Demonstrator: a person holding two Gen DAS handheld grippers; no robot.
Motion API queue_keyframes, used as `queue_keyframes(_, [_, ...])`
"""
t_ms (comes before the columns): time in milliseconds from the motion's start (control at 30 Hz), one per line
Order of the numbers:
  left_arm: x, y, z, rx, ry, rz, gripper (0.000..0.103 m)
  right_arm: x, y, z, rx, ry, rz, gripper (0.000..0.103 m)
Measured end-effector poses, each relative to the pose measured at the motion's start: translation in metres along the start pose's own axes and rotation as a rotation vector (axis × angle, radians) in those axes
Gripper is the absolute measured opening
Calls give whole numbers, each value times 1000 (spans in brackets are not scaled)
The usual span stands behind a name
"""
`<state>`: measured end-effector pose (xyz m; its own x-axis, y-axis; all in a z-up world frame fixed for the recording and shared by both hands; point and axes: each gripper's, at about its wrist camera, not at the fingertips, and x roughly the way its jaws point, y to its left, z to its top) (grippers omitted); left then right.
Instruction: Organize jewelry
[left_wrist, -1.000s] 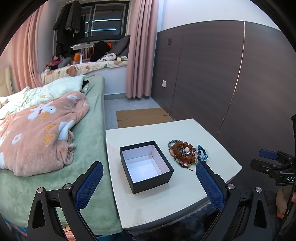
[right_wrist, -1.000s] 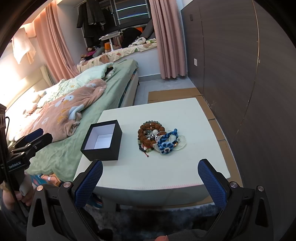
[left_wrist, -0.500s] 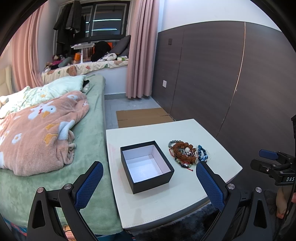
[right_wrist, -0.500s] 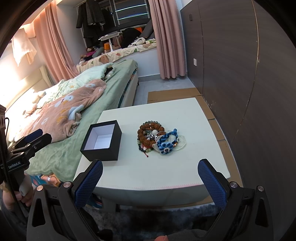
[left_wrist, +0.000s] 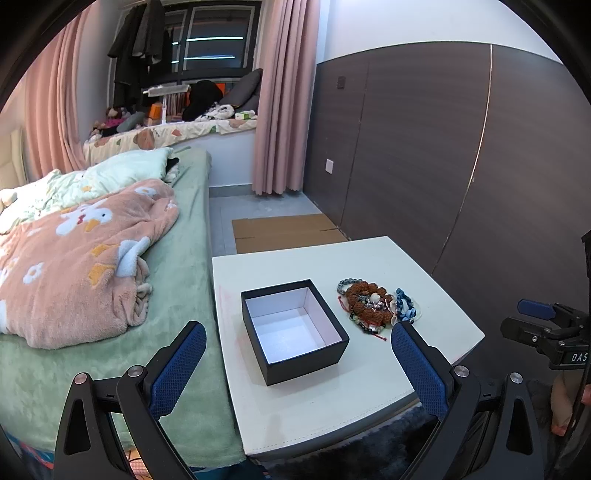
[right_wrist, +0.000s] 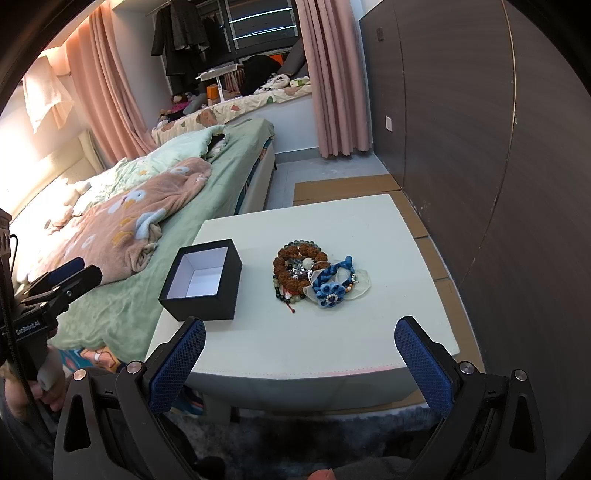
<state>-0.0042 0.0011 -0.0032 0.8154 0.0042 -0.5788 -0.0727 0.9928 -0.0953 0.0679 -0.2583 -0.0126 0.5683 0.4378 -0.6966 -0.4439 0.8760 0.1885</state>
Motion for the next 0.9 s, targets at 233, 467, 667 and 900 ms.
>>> queue_keyframes(233, [3, 0, 2, 23, 12, -27, 100, -1, -14, 5, 53, 31, 16, 103])
queue_keyframes(467, [6, -6, 22, 9, 7, -109, 100, -4, -29, 23, 95, -5, 48, 103])
queue_keyframes(667, [27, -19, 37, 9, 26, -157, 100, 8, -48, 42, 168, -22, 72, 103])
queue_keyframes(900, [53, -31, 49, -1, 43, -206, 95, 45, -73, 53, 300, 30, 107, 89])
